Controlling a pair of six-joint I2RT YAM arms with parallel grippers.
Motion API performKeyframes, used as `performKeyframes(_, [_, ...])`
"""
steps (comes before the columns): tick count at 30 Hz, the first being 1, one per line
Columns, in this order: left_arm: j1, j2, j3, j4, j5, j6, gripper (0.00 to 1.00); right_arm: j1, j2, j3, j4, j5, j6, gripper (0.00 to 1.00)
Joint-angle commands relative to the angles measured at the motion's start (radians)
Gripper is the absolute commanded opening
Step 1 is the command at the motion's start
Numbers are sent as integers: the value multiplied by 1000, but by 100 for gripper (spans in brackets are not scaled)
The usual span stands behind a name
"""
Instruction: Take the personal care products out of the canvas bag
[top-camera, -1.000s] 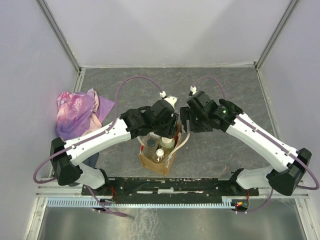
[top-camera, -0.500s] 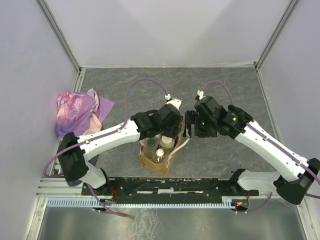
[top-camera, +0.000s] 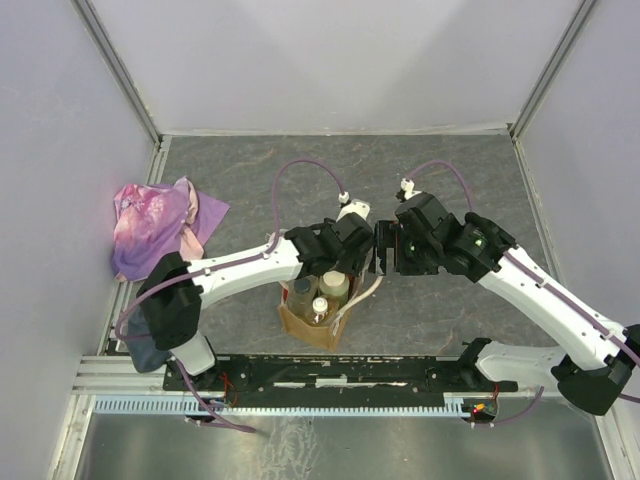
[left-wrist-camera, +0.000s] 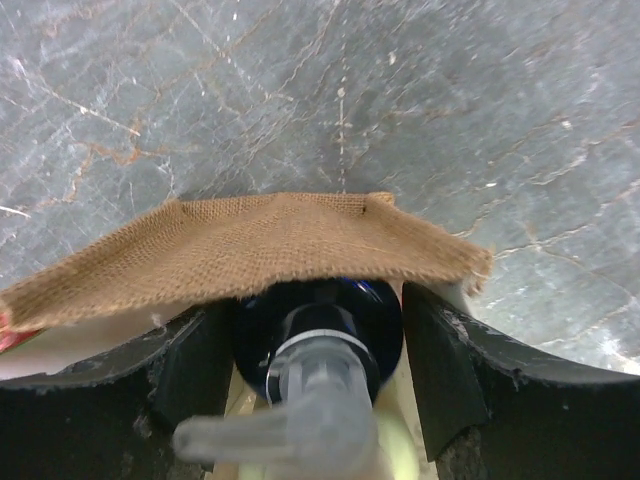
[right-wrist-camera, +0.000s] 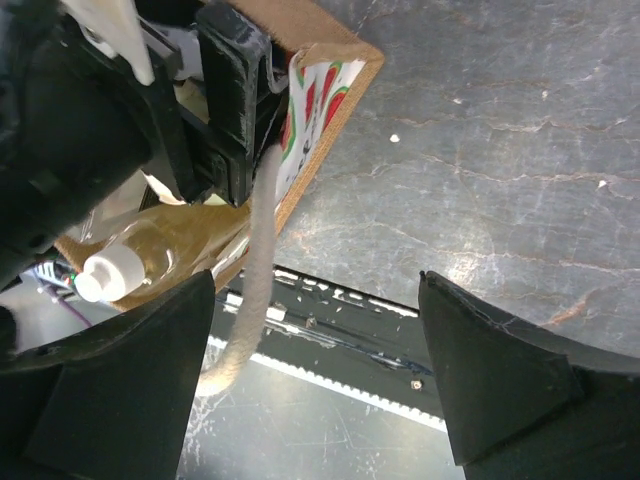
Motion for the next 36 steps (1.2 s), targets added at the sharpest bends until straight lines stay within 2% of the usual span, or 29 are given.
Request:
performKeyframes(1, [6,49,-2,-7,-66,-20,72,-1,-26,13,22,16,4,91])
performKeyframes(5, [7,44,-22,6,-80,-24,73,-1,-30,11,28,19,3,91])
performKeyframes(6, [6,49,-23,8,-78,-19,69,-1,-29,11,31,19,3,91])
performKeyframes(7, [6,53,-21,6,-72,-15,63,-1,-26,11,31,18,4,91])
performKeyframes(9, [7,49,-11,4,-59,-16,32,-1,-22,17,27,15,3,91])
performKeyframes(10, [6,35,-2,1,-58,-17,26,-1,-22,14,27,14,3,91])
performKeyframes(12, [7,7,32,-19,-79,-10,20,-1,-28,9,27,17,7,91])
performKeyframes(17, [10,-42,187,-100,-131,59,14,-1,-37,-4,40,20,10,91])
performKeyframes(23, [17,-24,449,-235,-129,108,15,-1,-22,-9,54,9,5,91])
performKeyframes(32, [46,90,903,-420,-115,159,16,-1,-29,-27,65,8,3,92])
performKeyframes(36, [115,146,996,-448,-104,174,16,0,-29,-31,72,5,5,92])
